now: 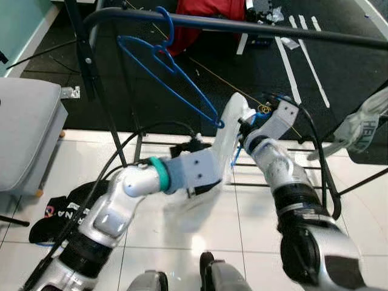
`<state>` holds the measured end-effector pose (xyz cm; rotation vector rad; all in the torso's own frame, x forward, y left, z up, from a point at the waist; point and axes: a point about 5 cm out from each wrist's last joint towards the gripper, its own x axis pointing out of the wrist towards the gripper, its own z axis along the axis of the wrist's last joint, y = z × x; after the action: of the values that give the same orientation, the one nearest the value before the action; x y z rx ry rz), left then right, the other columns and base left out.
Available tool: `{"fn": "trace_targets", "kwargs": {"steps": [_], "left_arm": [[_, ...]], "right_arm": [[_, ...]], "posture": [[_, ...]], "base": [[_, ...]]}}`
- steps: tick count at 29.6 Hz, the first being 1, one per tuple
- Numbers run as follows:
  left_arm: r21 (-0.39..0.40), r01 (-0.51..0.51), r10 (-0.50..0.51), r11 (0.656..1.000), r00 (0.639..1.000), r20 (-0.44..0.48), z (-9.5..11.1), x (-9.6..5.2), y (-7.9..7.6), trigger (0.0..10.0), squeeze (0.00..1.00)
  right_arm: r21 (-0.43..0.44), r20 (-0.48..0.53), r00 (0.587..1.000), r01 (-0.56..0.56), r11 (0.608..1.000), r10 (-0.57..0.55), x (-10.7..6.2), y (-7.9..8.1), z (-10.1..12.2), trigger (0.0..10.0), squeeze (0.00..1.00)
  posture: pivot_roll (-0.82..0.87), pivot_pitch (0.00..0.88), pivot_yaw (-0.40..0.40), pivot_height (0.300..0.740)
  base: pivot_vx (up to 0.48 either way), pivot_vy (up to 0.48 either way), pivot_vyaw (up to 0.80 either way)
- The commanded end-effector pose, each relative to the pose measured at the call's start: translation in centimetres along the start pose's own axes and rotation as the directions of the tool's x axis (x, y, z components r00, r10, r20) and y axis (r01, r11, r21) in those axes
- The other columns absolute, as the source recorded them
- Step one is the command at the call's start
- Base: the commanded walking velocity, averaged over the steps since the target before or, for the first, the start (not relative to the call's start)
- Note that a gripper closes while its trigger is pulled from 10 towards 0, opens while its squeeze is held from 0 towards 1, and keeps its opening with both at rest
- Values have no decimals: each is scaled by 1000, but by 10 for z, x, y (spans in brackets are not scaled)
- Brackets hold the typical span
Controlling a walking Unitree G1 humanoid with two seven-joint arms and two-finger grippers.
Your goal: Hang hanger
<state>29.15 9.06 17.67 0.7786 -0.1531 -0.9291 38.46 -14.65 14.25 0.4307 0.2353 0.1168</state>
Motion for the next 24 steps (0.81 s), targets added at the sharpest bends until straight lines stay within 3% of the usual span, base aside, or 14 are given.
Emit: {"fn": "trace_targets", "kwargs": {"steps": [1,5,6,7,8,9,10,11,13,14,15,17,19,24], "left_arm": [[-18,13,-12,1000,1000,8,-1,-3,-3,10000,0],[-27,1,-1,1000,1000,-1,-5,-7,-3,10000,0],[-38,-12,12,999,1000,-10,-8,-11,-3,10000,0],[-38,-12,12,999,1000,-10,-8,-11,-3,10000,0],[-83,-32,32,996,999,-6,-11,-15,-4,10000,0],[-83,-32,32,996,999,-6,-11,-15,-4,10000,0],[-142,-51,53,989,999,8,-11,-15,-7,10000,0],[-142,-51,53,989,999,8,-11,-15,-7,10000,0],[-289,-108,115,951,993,9,-14,-13,-16,10000,0],[-289,-108,115,951,993,9,-14,-13,-16,10000,0],[-339,-140,147,930,989,-4,-16,-11,-18,10000,0],[-339,-140,147,930,989,-4,-16,-11,-18,10000,0],[-399,-193,195,896,980,-36,-18,-7,-20,10000,0],[-400,-220,215,890,975,-57,-20,-6,-21,10000,0]], "right_arm": [[-52,3,1000,-10,999,10,-3,-4,3,0,0],[-109,4,1000,-8,994,8,-6,-8,2,0,0],[-209,9,1000,-12,978,14,-11,-13,3,0,0],[-209,9,1000,-12,978,14,-11,-13,3,0,0],[-353,10,1000,-24,935,29,-22,-17,1,0,0],[-353,10,1000,-24,935,29,-22,-17,1,0,0],[-481,8,999,-38,876,48,-32,-19,-3,0,0],[-481,8,999,-38,876,48,-32,-19,-3,0,0],[-692,27,997,-33,721,72,-48,-22,-8,0,0],[-692,27,997,-33,721,72,-48,-22,-8,0,0],[-750,45,996,-19,661,80,-53,-23,-9,0,0],[-750,45,996,-19,661,80,-53,-23,-9,0,0],[-794,80,994,18,607,76,-60,-26,-8,0,0],[-809,159,984,86,581,75,-68,-24,-2,0,0]], "posture": [[-34,139,-27,740],[-35,139,-27,740],[-36,136,-25,740],[-36,136,-25,740],[-41,130,-15,740],[-41,130,-15,740],[-43,129,-8,740],[-43,129,-8,740],[-49,125,0,740],[-49,125,0,740],[-53,124,-1,740],[-53,124,-1,740],[-51,128,-5,740],[-52,129,-2,740]], "base": [[0,0,0],[0,0,0],[0,0,0],[0,0,0],[0,0,0],[0,0,0],[0,0,0],[0,0,0],[0,0,0],[0,0,0],[0,0,0],[0,0,0],[0,0,0],[0,0,0]]}}
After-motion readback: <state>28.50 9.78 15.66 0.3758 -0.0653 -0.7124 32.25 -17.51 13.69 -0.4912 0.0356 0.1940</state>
